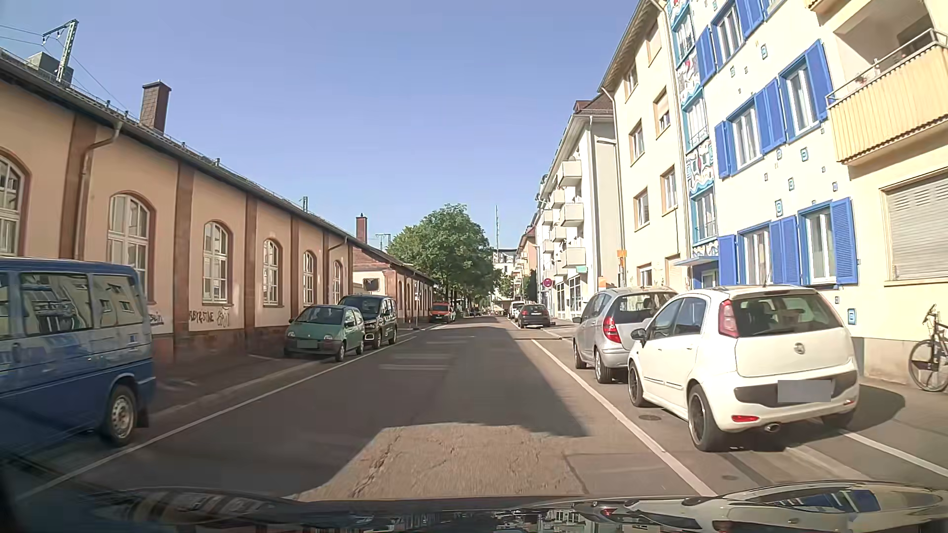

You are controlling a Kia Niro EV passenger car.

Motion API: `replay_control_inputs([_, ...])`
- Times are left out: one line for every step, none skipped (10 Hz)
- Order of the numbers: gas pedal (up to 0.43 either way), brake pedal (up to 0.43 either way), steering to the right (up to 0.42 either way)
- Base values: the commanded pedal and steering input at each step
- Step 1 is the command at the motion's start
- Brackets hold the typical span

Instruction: Follow the waypoints while adhering to traffic rules and regulations

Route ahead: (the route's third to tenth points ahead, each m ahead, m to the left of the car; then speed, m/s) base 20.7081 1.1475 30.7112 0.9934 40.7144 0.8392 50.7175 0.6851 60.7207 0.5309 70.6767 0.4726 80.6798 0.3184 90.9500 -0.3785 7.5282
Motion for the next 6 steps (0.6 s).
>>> replay_control_inputs([0.098, 0.0, 0.002])
replay_control_inputs([0.098, 0.0, 0.0])
replay_control_inputs([0.098, 0.0, -0.001])
replay_control_inputs([0.098, 0.0, -0.002])
replay_control_inputs([0.098, 0.0, -0.003])
replay_control_inputs([0.098, 0.0, -0.003])
